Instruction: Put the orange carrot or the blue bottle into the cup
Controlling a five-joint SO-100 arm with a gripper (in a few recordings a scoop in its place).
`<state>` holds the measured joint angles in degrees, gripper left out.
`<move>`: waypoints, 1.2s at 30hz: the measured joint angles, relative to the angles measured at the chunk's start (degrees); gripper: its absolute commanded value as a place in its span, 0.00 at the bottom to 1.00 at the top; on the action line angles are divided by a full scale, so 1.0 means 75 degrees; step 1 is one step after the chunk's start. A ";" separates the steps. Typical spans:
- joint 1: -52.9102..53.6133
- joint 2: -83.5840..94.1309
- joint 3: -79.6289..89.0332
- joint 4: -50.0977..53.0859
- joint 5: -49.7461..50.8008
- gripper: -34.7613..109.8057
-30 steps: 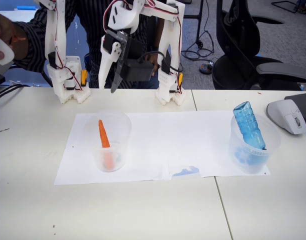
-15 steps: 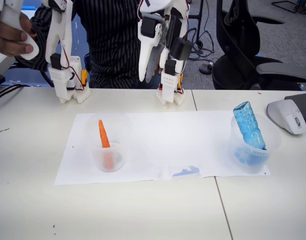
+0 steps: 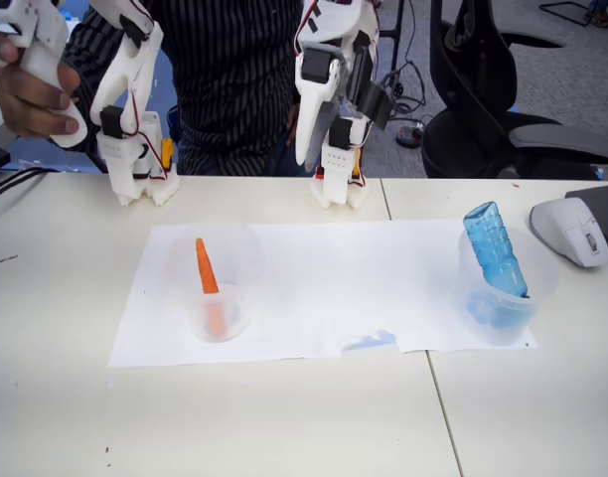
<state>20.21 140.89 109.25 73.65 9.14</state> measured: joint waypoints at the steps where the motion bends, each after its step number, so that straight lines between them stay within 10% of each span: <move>1: 0.0000 0.0187 0.0246 -0.0164 0.0000 0.37; 36: -0.2016 0.5484 0.7547 -0.2145 0.0000 0.37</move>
<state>5.10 182.02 165.85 57.57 9.14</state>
